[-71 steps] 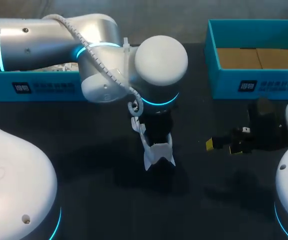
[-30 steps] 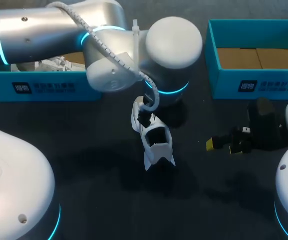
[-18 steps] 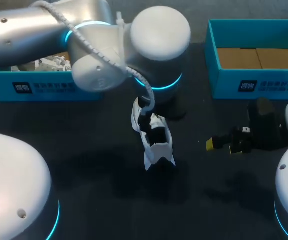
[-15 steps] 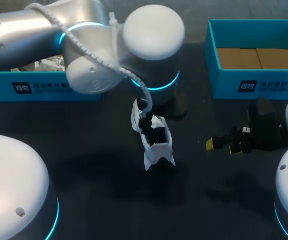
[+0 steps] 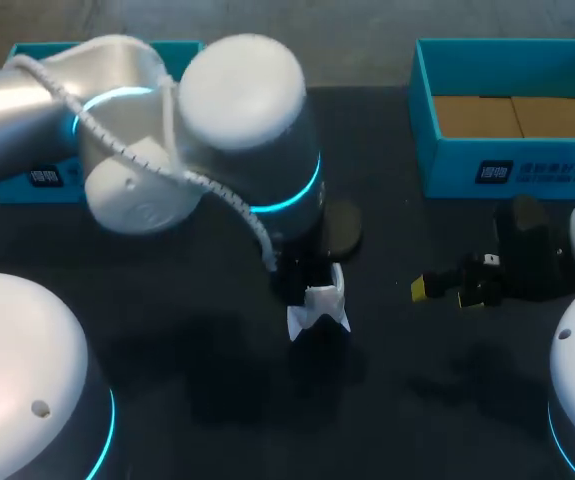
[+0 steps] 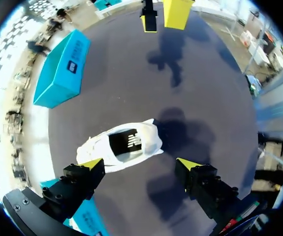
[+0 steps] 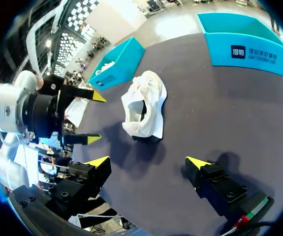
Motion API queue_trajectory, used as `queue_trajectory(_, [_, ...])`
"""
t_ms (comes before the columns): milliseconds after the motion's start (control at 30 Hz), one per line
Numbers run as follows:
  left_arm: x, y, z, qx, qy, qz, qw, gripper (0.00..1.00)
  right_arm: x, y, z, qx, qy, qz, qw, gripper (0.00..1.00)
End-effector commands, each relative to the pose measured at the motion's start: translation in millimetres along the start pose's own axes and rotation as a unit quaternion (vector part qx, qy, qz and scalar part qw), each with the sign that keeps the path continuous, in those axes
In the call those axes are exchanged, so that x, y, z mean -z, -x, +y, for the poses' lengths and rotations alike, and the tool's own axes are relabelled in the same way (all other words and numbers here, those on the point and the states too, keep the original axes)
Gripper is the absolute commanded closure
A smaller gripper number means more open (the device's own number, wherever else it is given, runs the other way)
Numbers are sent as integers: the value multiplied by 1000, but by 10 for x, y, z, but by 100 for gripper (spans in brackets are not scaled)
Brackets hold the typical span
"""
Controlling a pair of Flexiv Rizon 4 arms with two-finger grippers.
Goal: Take the shoe out of the shoebox, open the shoe tongue, remove and reinsert the insole, then place the shoe into the shoebox
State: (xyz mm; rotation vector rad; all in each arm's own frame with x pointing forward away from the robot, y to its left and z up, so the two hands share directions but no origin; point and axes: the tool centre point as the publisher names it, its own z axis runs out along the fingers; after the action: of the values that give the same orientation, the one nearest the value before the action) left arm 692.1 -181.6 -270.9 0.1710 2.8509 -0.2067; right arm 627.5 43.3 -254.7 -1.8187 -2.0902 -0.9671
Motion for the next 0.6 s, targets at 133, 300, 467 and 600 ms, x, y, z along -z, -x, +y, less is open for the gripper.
queue_trajectory(133, [-236, -290, 10, 41, -9, -29, 999, 1, 8, -15, -20, -1, 1, -3, 1000, 0])
queue_trajectory(300, [-358, -332, -6, 57, -10, -32, 998, 2, 8, -15, -20, -1, 1, -3, 1000, 0])
queue_trajectory(467, [-600, -286, -52, 75, -14, -32, 997, 4, 8, -15, -20, -1, 1, -3, 1000, 0])
queue_trajectory(600, [-730, -245, -100, 86, -9, -31, 996, 8, 8, -15, -20, -1, 1, -3, 1000, 0])
